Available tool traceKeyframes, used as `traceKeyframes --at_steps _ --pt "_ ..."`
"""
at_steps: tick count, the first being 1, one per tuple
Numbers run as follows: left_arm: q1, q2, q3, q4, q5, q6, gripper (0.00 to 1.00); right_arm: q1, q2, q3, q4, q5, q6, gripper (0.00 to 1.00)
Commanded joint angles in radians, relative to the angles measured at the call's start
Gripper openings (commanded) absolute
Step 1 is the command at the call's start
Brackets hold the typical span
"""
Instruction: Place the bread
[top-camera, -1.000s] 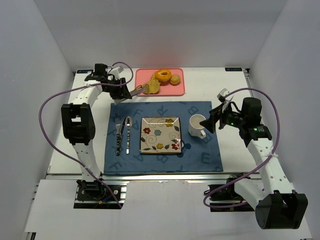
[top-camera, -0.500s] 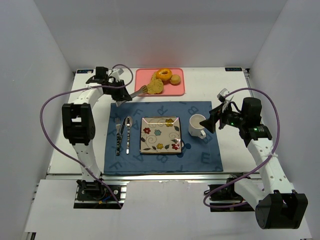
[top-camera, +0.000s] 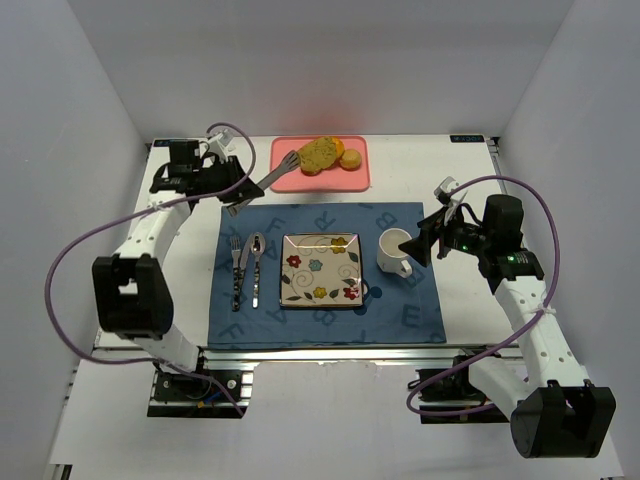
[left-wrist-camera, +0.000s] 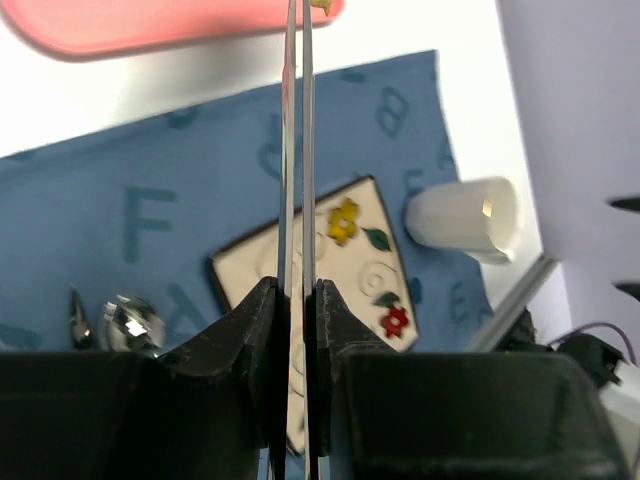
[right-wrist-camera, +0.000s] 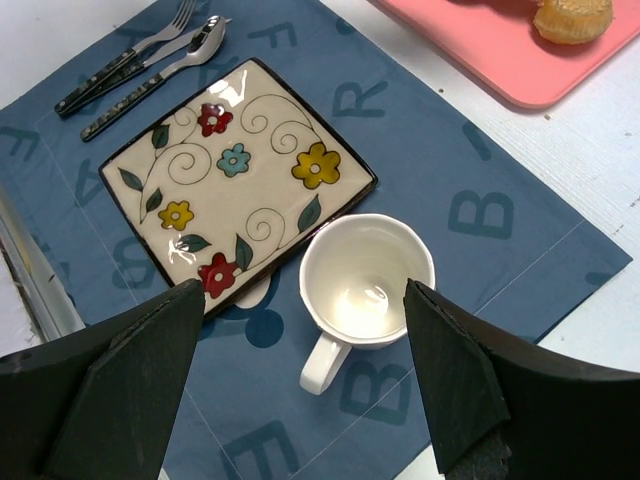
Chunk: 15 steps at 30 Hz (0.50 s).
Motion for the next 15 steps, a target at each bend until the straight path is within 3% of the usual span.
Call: traceKeyframes --at_steps 1,8,15 --pt "-0.002 -0.117 -0.078 0.033 0.073 -0.032 0.00 -0.004 0.000 0.010 0.037 -0.030 0.012 0.86" --pt "-0.023 -0.405 -0.329 -0.169 0.090 -0.016 0.00 -0.004 0.008 0.019 0.036 -0.032 0.009 0.86" --pt "-0.069 -0.552 -0.460 -0.310 0.064 -0.019 0.00 -0.004 0.028 0.036 0.018 -0.035 -0.007 0.86"
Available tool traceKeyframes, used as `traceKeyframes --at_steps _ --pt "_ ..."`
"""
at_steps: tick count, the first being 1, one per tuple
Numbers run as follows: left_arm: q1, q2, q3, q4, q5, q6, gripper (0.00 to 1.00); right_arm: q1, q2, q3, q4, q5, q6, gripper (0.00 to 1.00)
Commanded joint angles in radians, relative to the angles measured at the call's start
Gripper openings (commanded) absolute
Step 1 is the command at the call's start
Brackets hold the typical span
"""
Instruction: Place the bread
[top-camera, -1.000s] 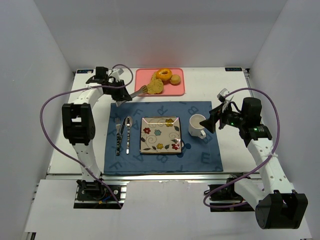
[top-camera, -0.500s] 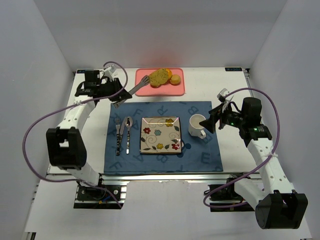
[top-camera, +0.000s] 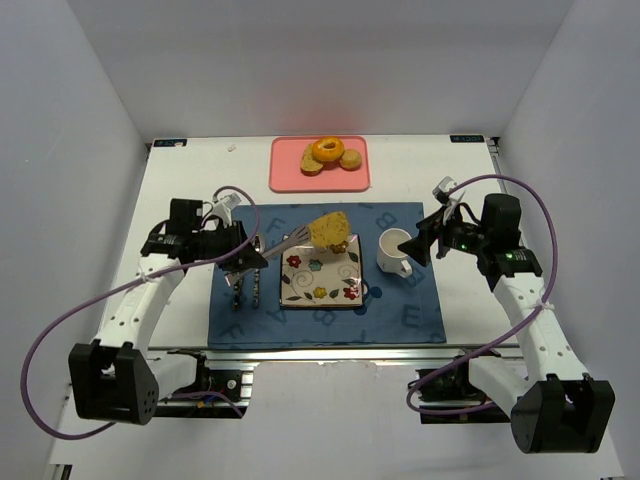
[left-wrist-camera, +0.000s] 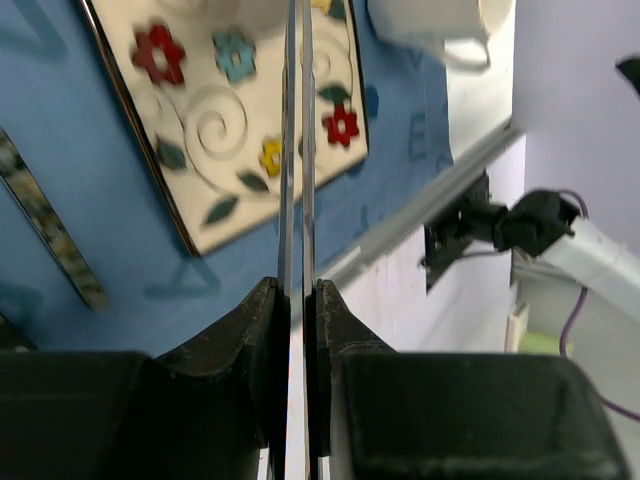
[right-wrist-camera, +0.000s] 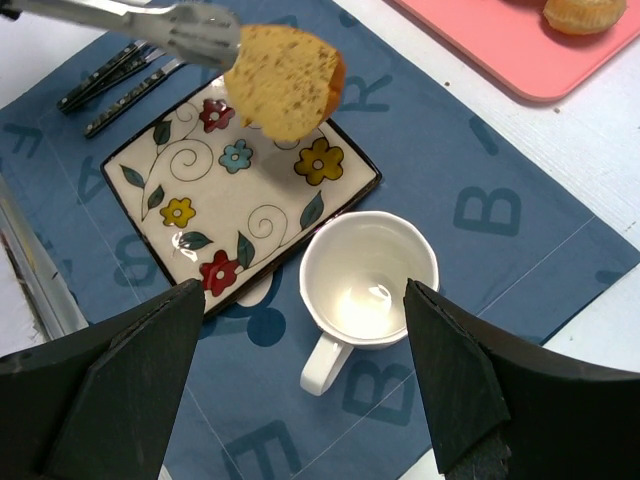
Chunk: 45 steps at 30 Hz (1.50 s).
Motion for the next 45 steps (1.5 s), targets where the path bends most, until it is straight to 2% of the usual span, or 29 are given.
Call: traceKeyframes --at_steps 1,6,9,17,18,21,25,31,36,40,41,45 --pt "-0.015 -0.053 -0.013 -0.072 0.012 0.007 0.00 -0.004 0.010 0.038 0.014 -0.032 -0.007 0.86" --pt "-0.050 -0.001 0.013 -0.158 -0.023 0.060 0.00 -0.003 0.017 0.044 0.007 -0.041 -0.007 0.86" --pt "-0.058 0.032 0.029 -0.213 -0.057 0.099 0.06 -0.004 0.016 0.047 0.010 -0.039 -0.002 0.86" --pt "-0.058 0.062 0.076 -0.201 -0.101 0.099 0.30 -0.004 -0.003 0.042 0.004 -0.030 -0.001 0.86" --pt "-0.059 0.059 0.085 -0.195 -0.108 0.087 0.38 -0.004 -0.003 0.044 0.002 -0.030 -0.005 0.86" --pt "-0.058 0.059 0.113 -0.180 -0.131 0.073 0.48 -0.004 -0.001 0.045 0.002 -0.030 -0.008 0.86" --pt "-0.058 0.070 0.139 -0.175 -0.163 0.059 0.53 -0.003 0.007 0.047 0.007 -0.030 -0.007 0.86" --pt "-0.056 0.090 0.197 -0.102 -0.193 0.004 0.53 -0.004 0.013 0.041 0.016 -0.029 -0.008 0.86" --pt "-0.058 0.205 0.294 0.088 -0.263 -0.090 0.50 -0.004 0.022 0.033 0.025 -0.036 -0.002 0.86" --pt "-0.056 0.404 0.443 0.174 -0.281 -0.099 0.48 -0.004 0.023 0.033 0.033 -0.036 -0.008 0.86" --pt "-0.052 0.494 0.479 0.181 -0.286 -0.104 0.47 -0.004 0.023 0.033 0.034 -0.035 -0.011 0.86" --pt "-0.046 0.722 0.700 0.191 -0.283 -0.131 0.46 -0.004 0.017 0.029 0.041 -0.036 -0.013 0.86"
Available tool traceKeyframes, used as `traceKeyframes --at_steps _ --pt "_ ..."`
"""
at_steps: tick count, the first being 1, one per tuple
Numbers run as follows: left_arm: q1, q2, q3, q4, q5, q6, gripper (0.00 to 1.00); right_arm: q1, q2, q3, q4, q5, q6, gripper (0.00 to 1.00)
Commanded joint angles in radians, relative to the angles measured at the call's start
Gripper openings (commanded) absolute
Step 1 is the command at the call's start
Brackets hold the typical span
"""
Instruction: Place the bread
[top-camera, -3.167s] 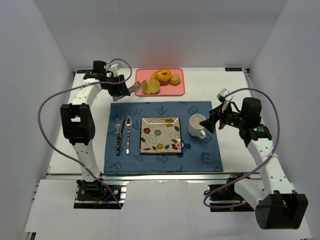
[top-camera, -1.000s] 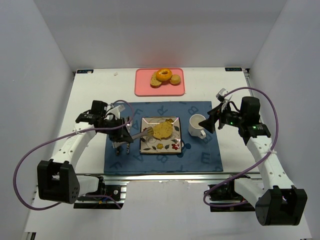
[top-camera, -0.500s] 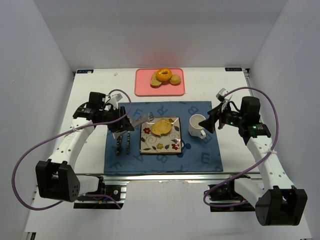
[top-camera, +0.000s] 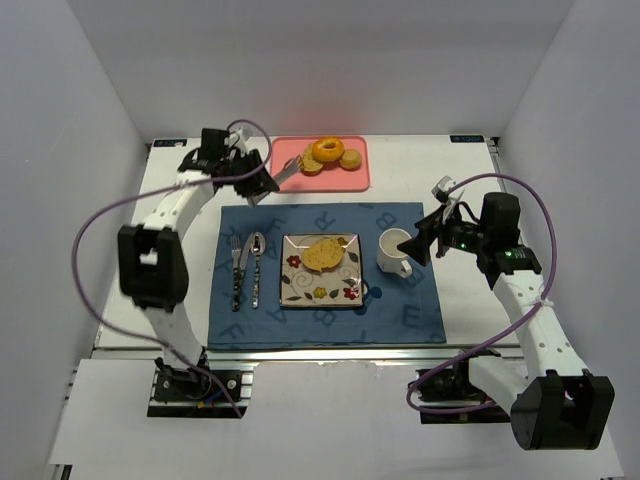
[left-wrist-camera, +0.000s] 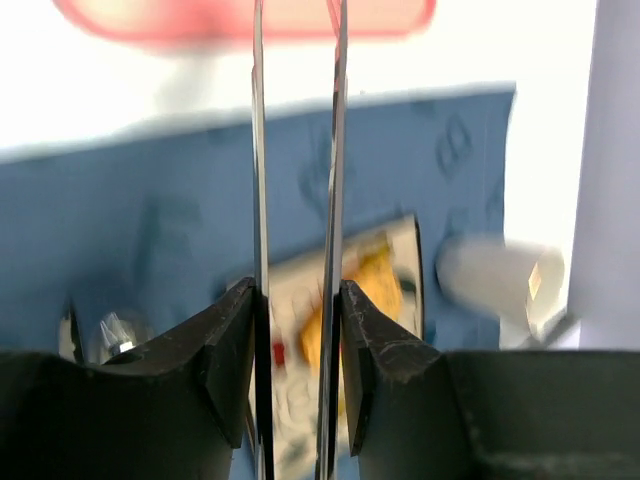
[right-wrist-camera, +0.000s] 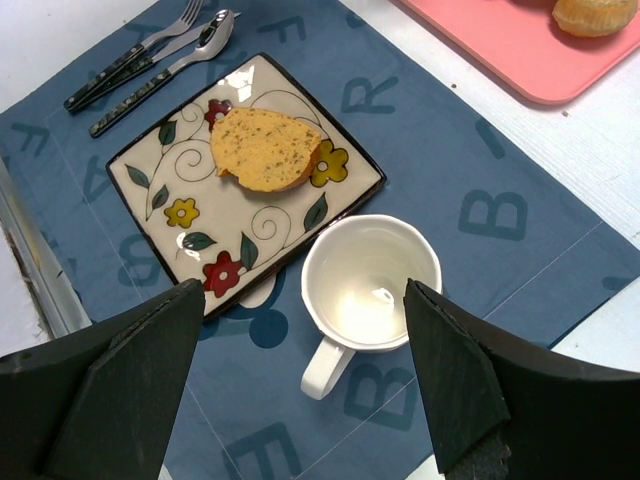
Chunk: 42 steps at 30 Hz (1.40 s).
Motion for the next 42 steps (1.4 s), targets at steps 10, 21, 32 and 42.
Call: traceKeyframes --at_steps 10,21,32,42 --pt "0.009 0.425 0.521 -0.037 -0.061 -0.048 0.45 -0.005 -0.041 -0.006 0.049 0.002 -0.003 0.86" --pt "0.009 0.394 0.422 0.034 0.032 -0.051 0.47 -0.007 -0.018 0.000 0.062 -0.010 0.003 0.86" --pt "0.007 0.387 0.365 -0.023 0.043 -0.011 0.40 -0.007 -0.026 0.000 0.063 -0.010 0.008 0.86" --pt "0.035 0.250 0.273 0.159 0.127 -0.124 0.00 -0.008 -0.035 -0.001 0.059 -0.009 0.008 0.86"
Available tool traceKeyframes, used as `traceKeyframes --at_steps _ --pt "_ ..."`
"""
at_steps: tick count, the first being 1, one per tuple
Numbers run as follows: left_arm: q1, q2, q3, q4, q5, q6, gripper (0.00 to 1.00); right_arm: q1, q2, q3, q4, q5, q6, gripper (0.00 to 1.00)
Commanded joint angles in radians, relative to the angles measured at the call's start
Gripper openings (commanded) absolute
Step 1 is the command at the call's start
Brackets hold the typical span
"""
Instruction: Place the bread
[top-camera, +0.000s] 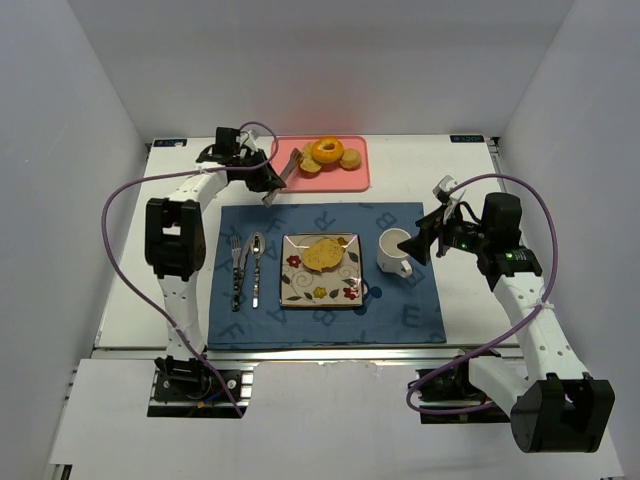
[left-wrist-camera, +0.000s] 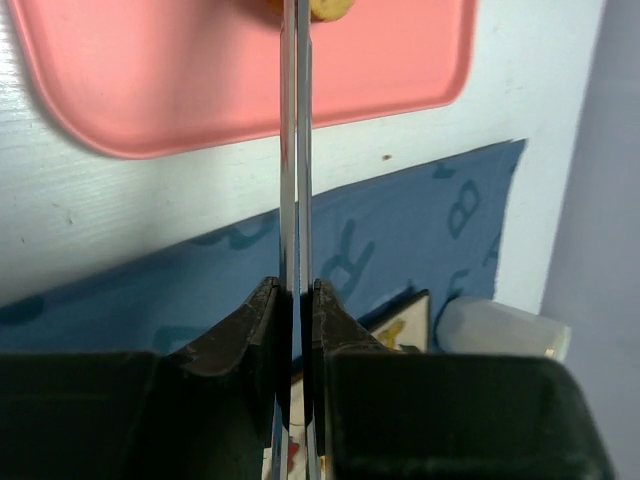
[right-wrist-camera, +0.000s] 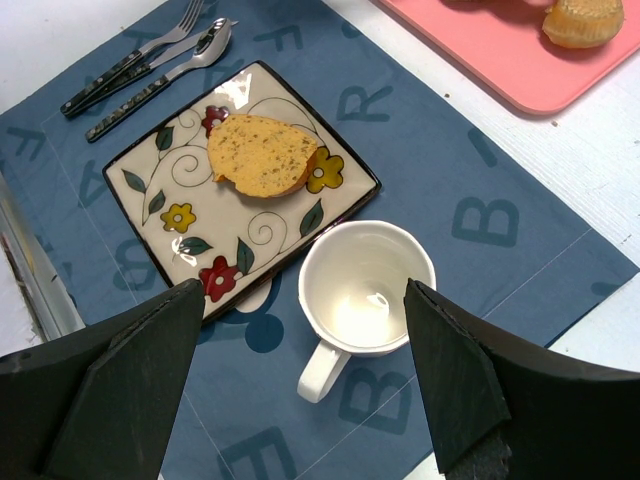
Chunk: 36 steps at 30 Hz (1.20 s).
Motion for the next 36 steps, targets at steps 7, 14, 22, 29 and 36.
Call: traceKeyframes --at_steps 7,14,22,29,36 --pt "0.068 -0.247 -0.051 0.124 0.050 -0.074 0.00 -0.006 -0.029 -0.004 0.036 -0.014 0.007 0.86" --pt "0.079 -0.357 -0.150 0.090 0.104 -0.056 0.00 -0.008 -0.034 -0.006 0.036 -0.014 0.007 0.86" --pt "0.055 -0.751 -0.553 -0.032 0.223 -0.007 0.00 -0.008 -0.031 -0.011 0.038 -0.026 0.014 0.86" --pt "-0.023 -1.033 -0.813 -0.227 0.263 0.008 0.00 -0.008 0.004 0.006 0.043 -0.044 0.023 0.86" --pt "-0.048 -1.083 -0.910 -0.340 0.242 0.070 0.03 -0.008 0.021 0.025 0.043 -0.066 0.032 0.86"
